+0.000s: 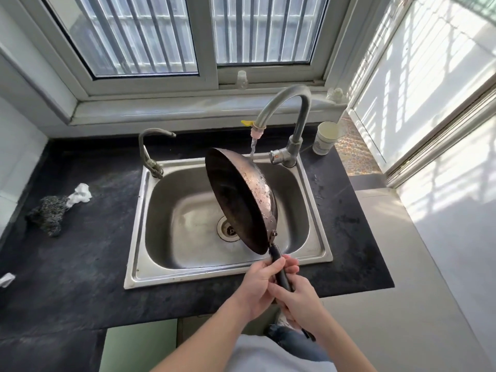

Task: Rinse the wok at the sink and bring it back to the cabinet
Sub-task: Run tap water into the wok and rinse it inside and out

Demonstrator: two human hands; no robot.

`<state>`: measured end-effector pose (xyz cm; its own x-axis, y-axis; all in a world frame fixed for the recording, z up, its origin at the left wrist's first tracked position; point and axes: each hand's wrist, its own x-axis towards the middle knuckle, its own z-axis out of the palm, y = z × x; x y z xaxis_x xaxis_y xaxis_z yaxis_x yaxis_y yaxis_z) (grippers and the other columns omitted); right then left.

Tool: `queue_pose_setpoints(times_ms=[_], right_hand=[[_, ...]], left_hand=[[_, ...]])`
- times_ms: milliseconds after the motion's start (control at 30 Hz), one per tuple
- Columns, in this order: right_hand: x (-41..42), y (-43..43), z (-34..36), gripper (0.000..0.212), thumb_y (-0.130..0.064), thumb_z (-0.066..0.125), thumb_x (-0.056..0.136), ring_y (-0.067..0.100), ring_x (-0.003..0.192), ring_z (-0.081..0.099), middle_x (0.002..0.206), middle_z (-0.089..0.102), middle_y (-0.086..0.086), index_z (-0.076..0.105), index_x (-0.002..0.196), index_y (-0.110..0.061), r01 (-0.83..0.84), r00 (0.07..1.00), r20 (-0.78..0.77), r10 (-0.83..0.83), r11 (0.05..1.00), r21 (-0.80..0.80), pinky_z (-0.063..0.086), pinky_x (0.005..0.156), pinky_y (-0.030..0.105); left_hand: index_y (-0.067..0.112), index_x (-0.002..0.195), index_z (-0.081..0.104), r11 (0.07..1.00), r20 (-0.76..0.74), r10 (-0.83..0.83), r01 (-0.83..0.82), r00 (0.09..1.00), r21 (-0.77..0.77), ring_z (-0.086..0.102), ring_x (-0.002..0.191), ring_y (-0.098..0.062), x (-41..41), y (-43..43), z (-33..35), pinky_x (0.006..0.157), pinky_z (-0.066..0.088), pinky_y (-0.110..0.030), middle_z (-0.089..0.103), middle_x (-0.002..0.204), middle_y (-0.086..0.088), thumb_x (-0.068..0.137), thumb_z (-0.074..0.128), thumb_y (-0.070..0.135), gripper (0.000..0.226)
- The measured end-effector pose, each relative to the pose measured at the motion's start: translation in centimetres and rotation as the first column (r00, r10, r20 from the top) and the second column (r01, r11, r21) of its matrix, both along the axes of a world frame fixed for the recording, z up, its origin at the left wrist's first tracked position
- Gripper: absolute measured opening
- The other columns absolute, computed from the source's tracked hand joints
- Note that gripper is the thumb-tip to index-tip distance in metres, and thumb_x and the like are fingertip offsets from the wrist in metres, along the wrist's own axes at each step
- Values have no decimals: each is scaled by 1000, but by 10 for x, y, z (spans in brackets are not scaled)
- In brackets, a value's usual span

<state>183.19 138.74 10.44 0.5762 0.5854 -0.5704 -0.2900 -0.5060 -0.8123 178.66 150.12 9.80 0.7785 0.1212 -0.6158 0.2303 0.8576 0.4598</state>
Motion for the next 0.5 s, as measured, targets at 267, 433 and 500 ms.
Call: queue_pose_setpoints(times_ms=[267,433,500], right_hand=[[22,-9,-1,26,-21,66,94,11,35,41,50,50,-2,56,74,-6,32,998,60,-30,999,-38,33,36,24],[33,-9,5,35,-30,54,101,12,33,37,51,47,1,53,75,-6,83,997,3,-82,995,-48,29,33,22],[39,-7,7,43,-34,48,103,14,32,37,52,47,6,54,77,-1,97,995,-13,-98,994,-58,29,31,22]], left_hand=[[-4,123,58,998,-37,17,-15,999,59,68,111,-25,30,-12,0,87,56,-31,70,120,-15,96,57,8,30],[-3,120,61,998,-47,-8,11,999,68,68,111,-25,44,-13,-1,92,55,-34,70,120,-17,97,56,10,27],[-4,120,61,998,-48,-9,12,999,67,68,110,-24,49,-13,-1,91,55,-34,69,121,-18,97,55,11,27]])
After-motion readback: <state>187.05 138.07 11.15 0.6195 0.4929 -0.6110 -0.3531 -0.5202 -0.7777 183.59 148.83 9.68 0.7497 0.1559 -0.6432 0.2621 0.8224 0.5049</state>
